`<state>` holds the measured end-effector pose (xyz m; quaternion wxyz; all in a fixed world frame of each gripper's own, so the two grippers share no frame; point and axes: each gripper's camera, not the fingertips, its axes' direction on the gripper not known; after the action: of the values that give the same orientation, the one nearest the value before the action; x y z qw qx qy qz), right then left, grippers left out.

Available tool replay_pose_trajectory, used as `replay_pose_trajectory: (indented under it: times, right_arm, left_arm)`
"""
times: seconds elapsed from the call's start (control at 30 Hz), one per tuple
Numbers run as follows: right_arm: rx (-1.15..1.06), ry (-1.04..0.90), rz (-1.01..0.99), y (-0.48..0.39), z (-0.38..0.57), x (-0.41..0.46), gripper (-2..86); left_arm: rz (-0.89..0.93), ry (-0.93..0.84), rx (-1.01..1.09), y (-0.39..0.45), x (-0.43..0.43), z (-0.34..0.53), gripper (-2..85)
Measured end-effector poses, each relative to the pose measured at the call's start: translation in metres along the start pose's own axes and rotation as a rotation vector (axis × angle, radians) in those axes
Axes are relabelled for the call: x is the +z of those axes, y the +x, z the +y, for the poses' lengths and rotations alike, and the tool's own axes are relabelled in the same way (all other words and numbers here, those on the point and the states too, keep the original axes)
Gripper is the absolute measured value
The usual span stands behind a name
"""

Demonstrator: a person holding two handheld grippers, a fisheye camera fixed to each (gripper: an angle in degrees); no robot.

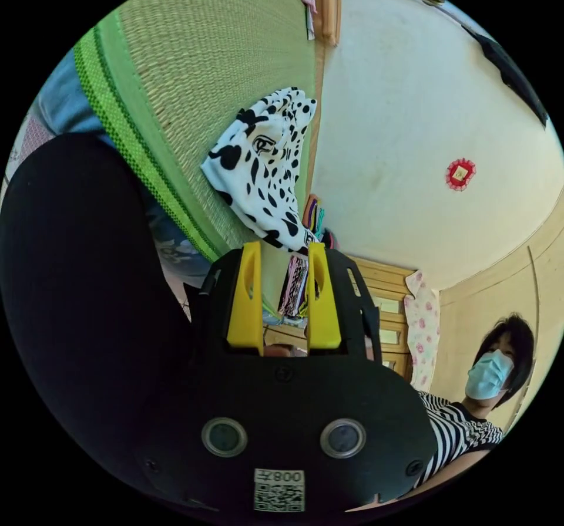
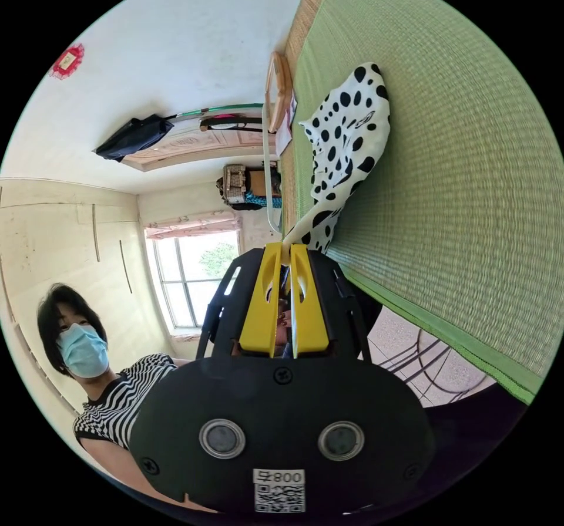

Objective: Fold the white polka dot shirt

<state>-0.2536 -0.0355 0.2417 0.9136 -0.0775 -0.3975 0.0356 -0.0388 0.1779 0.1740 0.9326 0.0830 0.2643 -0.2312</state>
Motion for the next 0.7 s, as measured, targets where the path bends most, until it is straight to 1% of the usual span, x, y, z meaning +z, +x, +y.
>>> replay_pose_trajectory:
  times: [0.23, 0.37, 0.7]
  right_arm:
    - [-0.033, 0.000, 0.000, -0.007, -0.008, -0.002, 3.6]
    - [-0.040, 0.002, -0.001, -0.004, -0.009, -0.005, 3.6]
    - [0.006, 0.043, 0.006, 0.034, 0.007, -0.036, 2.3]
  left_arm:
    - [-0.027, 0.043, -0.066, -0.032, -0.013, -0.004, 12.1]
    - [-0.023, 0.107, -0.102, -0.046, -0.023, -0.005, 11.1]
    - [-0.076, 0.151, -0.114, -0.051, -0.051, -0.019, 7.6]
